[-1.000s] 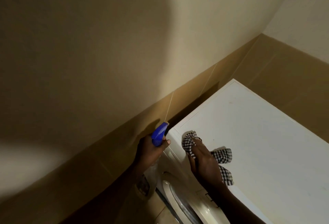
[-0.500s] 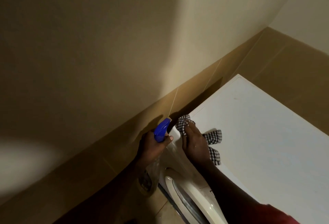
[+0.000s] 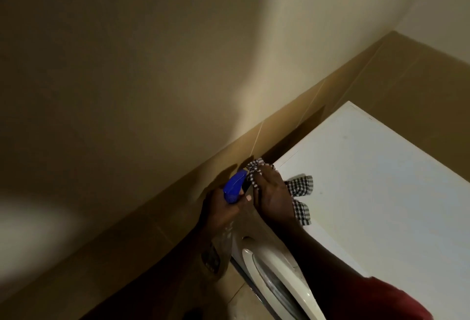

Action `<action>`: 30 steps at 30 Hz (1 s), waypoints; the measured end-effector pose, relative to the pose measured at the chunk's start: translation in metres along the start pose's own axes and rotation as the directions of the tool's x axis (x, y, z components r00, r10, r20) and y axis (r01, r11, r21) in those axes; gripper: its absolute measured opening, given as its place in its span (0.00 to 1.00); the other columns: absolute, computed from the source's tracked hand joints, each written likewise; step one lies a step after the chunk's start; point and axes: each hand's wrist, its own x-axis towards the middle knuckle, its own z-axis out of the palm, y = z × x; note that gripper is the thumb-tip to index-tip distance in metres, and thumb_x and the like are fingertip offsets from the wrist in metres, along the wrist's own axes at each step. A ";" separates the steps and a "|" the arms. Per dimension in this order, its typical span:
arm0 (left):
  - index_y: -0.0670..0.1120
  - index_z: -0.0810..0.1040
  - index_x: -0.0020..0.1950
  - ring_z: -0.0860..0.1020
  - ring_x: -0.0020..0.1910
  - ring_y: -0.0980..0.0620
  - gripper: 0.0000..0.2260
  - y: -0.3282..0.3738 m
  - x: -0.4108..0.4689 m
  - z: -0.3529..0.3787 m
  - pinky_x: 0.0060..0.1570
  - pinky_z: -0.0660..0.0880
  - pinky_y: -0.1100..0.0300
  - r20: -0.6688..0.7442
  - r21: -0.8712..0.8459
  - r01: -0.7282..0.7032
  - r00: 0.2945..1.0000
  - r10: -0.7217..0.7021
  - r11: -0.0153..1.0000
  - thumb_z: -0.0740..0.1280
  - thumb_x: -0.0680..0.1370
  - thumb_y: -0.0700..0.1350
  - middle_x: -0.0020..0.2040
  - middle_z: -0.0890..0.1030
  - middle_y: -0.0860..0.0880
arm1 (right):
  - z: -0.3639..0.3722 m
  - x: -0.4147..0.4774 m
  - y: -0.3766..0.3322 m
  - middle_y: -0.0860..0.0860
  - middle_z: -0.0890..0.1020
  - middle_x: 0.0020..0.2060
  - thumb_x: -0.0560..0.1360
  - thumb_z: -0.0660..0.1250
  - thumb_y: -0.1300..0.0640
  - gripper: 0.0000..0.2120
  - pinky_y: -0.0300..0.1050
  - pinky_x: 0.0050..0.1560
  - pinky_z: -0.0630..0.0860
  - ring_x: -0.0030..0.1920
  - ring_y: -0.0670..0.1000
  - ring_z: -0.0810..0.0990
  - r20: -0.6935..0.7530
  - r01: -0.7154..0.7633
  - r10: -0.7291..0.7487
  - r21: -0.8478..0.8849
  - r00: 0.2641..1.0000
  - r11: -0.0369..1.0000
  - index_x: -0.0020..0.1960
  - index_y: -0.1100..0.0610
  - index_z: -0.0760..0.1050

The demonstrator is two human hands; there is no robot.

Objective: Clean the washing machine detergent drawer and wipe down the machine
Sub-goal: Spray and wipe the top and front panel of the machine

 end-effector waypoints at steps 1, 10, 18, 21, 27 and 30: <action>0.46 0.80 0.47 0.78 0.43 0.60 0.06 -0.001 -0.001 -0.001 0.48 0.72 0.64 -0.001 -0.004 -0.001 1.000 0.001 1.000 0.74 0.74 0.44 0.43 0.81 0.53 | 0.002 -0.005 -0.003 0.57 0.74 0.67 0.77 0.61 0.61 0.19 0.56 0.69 0.66 0.70 0.56 0.69 0.004 0.015 -0.015 -0.004 1.000 1.000 0.67 0.60 0.74; 0.52 0.77 0.43 0.78 0.42 0.60 0.08 -0.002 0.002 -0.018 0.44 0.72 0.68 0.013 0.012 -0.042 0.999 0.042 0.999 0.75 0.73 0.44 0.40 0.80 0.55 | -0.016 0.008 0.000 0.56 0.79 0.58 0.76 0.63 0.64 0.14 0.53 0.61 0.74 0.60 0.52 0.75 -0.028 -0.056 0.057 0.034 0.998 0.998 0.61 0.59 0.76; 0.51 0.77 0.44 0.78 0.41 0.60 0.07 -0.006 0.000 -0.019 0.43 0.72 0.68 0.064 0.017 -0.008 0.998 0.007 1.000 0.74 0.73 0.44 0.40 0.81 0.53 | -0.027 -0.070 0.008 0.56 0.72 0.70 0.76 0.63 0.66 0.21 0.53 0.71 0.66 0.71 0.54 0.69 -0.002 -0.032 0.032 0.000 0.999 0.999 0.68 0.59 0.73; 0.51 0.78 0.42 0.81 0.41 0.55 0.06 -0.007 -0.002 -0.011 0.46 0.78 0.57 0.123 -0.011 0.020 0.992 -0.019 1.000 0.75 0.72 0.48 0.39 0.82 0.52 | -0.039 -0.051 0.003 0.55 0.74 0.68 0.77 0.64 0.66 0.20 0.49 0.70 0.69 0.70 0.52 0.70 0.017 -0.055 0.054 0.018 0.998 0.998 0.68 0.57 0.74; 0.52 0.81 0.44 0.84 0.46 0.49 0.10 -0.021 -0.011 -0.001 0.52 0.80 0.48 0.157 0.035 0.049 0.986 -0.054 0.998 0.76 0.68 0.55 0.45 0.86 0.46 | -0.039 -0.060 -0.010 0.55 0.75 0.67 0.76 0.64 0.66 0.20 0.47 0.68 0.70 0.68 0.54 0.72 -0.020 -0.160 0.160 -0.011 0.987 0.987 0.66 0.58 0.75; 0.48 0.81 0.40 0.83 0.41 0.47 0.10 -0.025 -0.012 0.006 0.46 0.80 0.49 0.158 0.053 0.053 0.986 -0.061 0.997 0.76 0.69 0.53 0.39 0.85 0.46 | -0.045 -0.100 -0.010 0.56 0.74 0.68 0.72 0.64 0.72 0.24 0.52 0.69 0.69 0.70 0.55 0.71 -0.018 -0.153 0.153 -0.012 0.988 0.988 0.66 0.59 0.75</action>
